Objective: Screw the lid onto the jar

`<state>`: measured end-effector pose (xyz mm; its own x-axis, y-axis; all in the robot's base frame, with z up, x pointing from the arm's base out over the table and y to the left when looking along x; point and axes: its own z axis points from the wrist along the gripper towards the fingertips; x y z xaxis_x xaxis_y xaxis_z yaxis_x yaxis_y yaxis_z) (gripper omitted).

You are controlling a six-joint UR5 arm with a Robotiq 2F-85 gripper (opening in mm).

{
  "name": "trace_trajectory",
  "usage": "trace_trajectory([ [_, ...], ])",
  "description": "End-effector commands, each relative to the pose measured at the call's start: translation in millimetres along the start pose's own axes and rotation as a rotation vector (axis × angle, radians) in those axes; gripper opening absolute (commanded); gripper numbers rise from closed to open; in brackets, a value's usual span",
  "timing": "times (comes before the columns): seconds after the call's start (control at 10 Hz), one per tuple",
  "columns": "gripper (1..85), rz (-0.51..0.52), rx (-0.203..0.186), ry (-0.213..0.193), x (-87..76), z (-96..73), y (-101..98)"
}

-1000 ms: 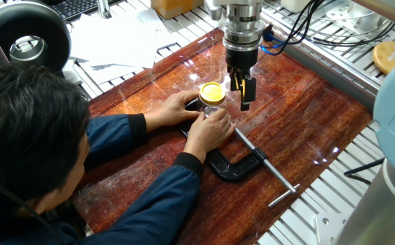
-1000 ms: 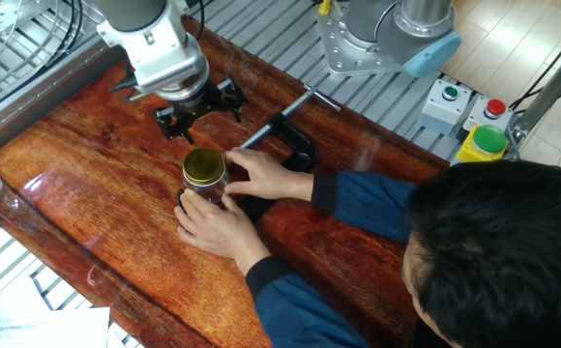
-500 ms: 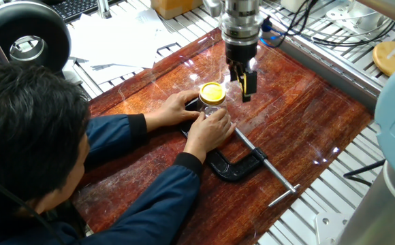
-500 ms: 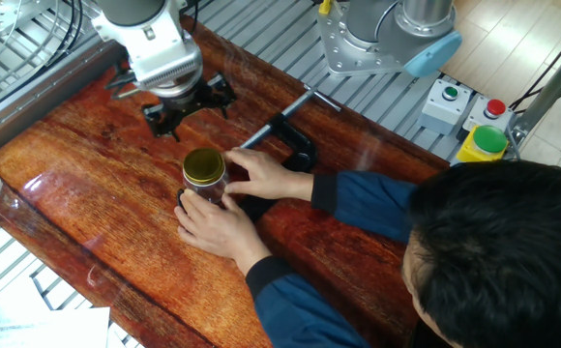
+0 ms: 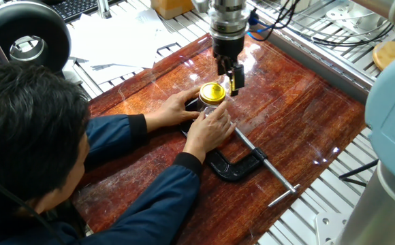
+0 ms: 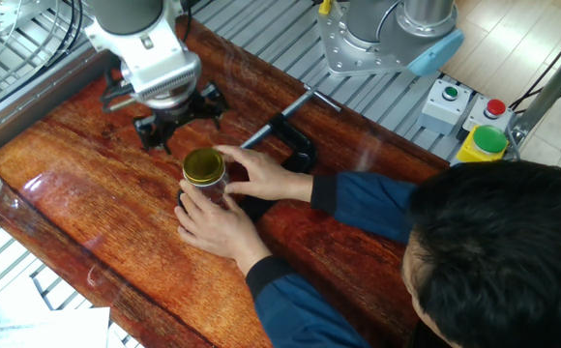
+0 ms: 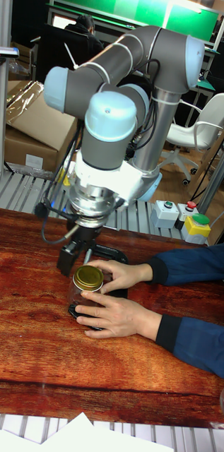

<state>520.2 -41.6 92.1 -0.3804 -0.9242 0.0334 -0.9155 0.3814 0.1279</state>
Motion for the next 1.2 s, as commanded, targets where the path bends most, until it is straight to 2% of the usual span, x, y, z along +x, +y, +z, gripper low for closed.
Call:
trace_trajectory([
  [0.0, 85.0, -0.005, -0.007, -0.023, -21.5, 2.9, -1.9],
  [0.2, 85.0, 0.0, -0.017, -0.031, -26.1, 3.6, 1.2],
  [1.1, 85.0, 0.003, -0.005, -0.041, -33.2, 15.6, -1.2],
])
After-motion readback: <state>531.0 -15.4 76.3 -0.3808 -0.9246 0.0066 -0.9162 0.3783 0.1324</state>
